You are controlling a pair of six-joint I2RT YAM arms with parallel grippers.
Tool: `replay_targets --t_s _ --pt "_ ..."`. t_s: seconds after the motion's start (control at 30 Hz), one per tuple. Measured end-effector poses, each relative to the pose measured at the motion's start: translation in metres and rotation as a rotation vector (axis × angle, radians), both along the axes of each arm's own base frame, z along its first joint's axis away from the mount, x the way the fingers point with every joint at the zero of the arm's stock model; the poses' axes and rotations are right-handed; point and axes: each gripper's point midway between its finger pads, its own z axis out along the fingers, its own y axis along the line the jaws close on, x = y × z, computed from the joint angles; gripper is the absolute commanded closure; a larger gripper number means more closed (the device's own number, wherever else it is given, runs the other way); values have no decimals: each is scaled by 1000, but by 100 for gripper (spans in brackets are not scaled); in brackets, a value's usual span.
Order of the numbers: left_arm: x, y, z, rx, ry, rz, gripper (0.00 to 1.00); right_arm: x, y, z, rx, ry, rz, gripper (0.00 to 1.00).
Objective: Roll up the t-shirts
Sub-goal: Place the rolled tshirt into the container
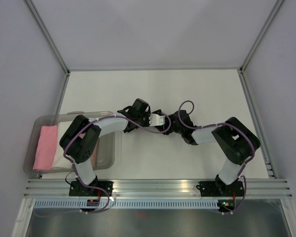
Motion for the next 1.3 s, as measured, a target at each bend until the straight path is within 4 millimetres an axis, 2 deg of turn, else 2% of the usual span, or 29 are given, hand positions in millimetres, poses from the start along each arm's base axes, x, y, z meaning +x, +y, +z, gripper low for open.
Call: replay_targets --t_s 0.13,0.27,0.43,0.53,0.63,0.73,0.93,1.03,1.13,1.3 --pt "-1 -4 11 -35 62 40 98 -1 -13 8 -144 -36 35 44" --pt "-1 -17 28 -107 123 81 98 -3 -45 24 -273 -83 33 43" --pt "-10 3 24 -101 239 218 98 6 -94 52 -375 -175 -37 44" --pt "-18 16 16 -89 313 298 97 5 -111 51 -434 -188 -58 44" --pt "-27 24 12 -74 372 352 97 -1 -118 42 -484 -179 -45 44" --pt "-30 26 17 -76 410 391 97 -4 -122 36 -534 -183 -18 44" --pt "-13 24 49 -145 411 457 96 -6 -127 35 -609 -204 31 44" --pt "-4 34 69 -190 400 516 96 -3 -127 39 -627 -225 40 44" --pt "-1 58 91 -226 377 595 94 -3 -128 39 -640 -232 46 44" --pt "-3 113 151 -305 225 746 94 -1 -127 40 -641 -243 47 44"
